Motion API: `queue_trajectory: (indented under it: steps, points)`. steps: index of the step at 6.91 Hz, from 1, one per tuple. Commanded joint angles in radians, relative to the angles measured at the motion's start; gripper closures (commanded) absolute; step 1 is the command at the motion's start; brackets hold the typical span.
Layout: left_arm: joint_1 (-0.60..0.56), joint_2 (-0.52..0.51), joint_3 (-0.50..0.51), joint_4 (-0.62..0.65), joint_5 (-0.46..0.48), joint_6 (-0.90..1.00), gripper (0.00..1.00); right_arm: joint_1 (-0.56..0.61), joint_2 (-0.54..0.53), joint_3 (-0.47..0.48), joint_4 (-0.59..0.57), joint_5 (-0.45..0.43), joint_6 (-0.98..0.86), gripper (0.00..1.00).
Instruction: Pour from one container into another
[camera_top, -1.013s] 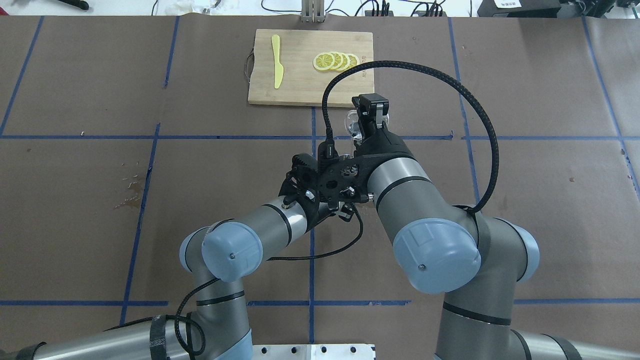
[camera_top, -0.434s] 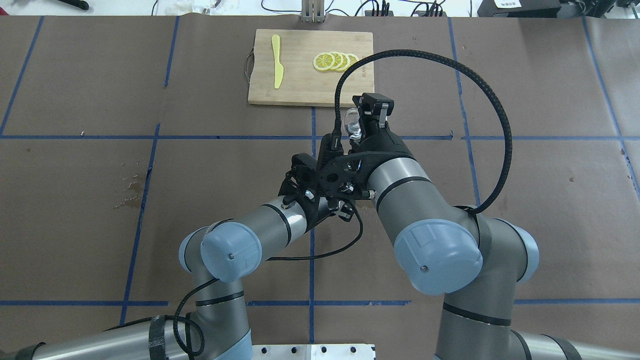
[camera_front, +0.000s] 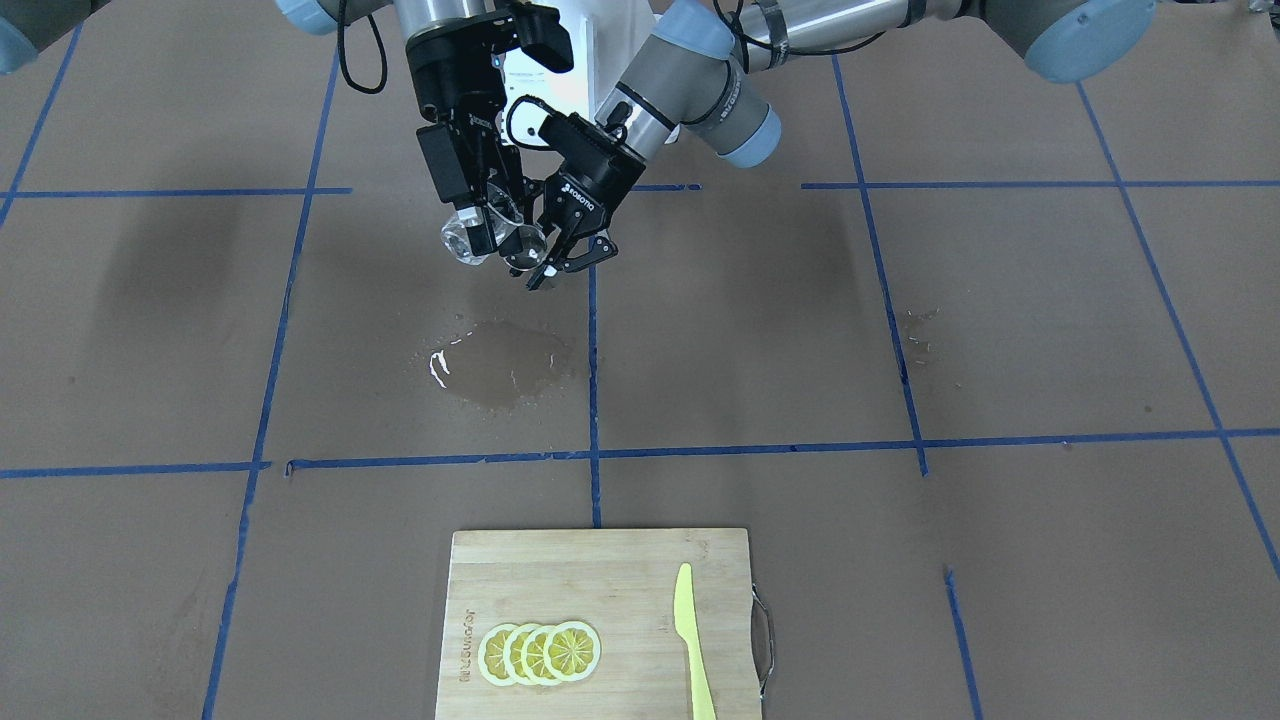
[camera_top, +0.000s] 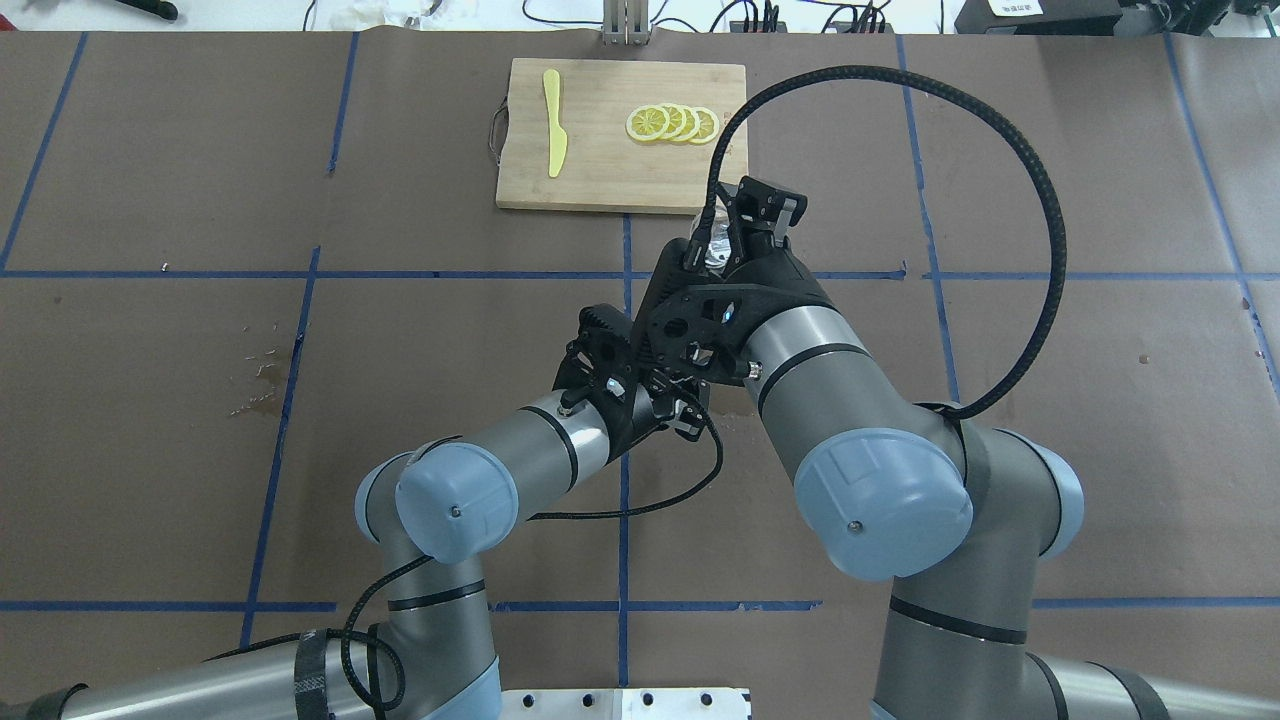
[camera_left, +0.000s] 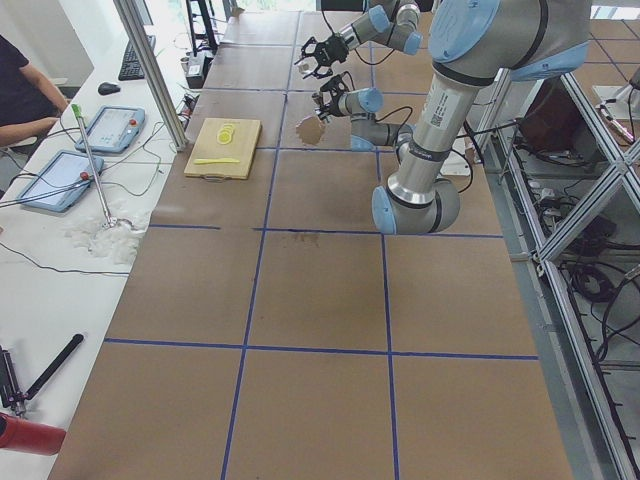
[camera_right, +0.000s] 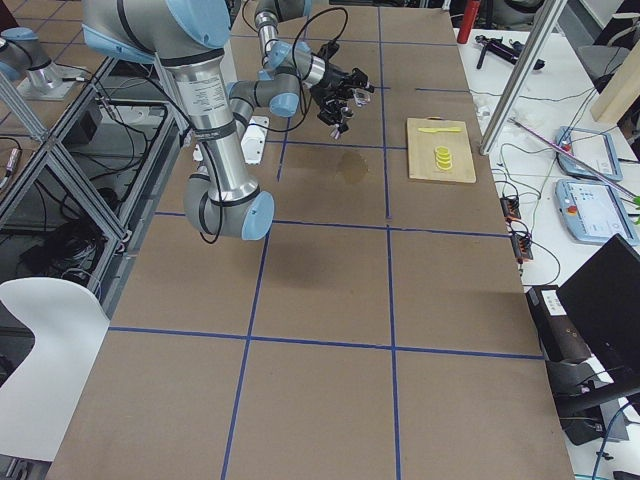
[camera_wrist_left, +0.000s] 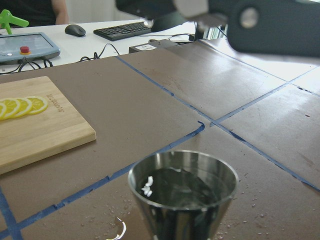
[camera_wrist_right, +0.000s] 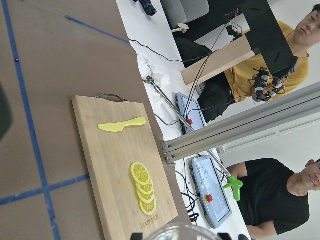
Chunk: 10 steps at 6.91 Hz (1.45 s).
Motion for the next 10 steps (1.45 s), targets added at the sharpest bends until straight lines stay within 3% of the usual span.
queue_trajectory:
  steps: [1, 5, 7, 10]
  points:
    - [-0.005, 0.002, -0.001, -0.007, 0.001, 0.0, 1.0, 0.032, -0.004, 0.009, 0.0, 0.002, 0.12, 1.0]
    - [-0.039, 0.029, -0.004, -0.093, 0.004, -0.009, 1.0, 0.087, -0.082, 0.093, -0.001, 0.006, 0.585, 1.0]
    - [-0.066, 0.081, -0.05, -0.122, 0.01, -0.017, 1.0, 0.106, -0.166, 0.113, -0.001, 0.044, 0.738, 1.0]
    - [-0.102, 0.139, -0.061, -0.121, 0.085, -0.118, 1.0, 0.112, -0.265, 0.156, -0.001, 0.142, 1.18, 1.0]
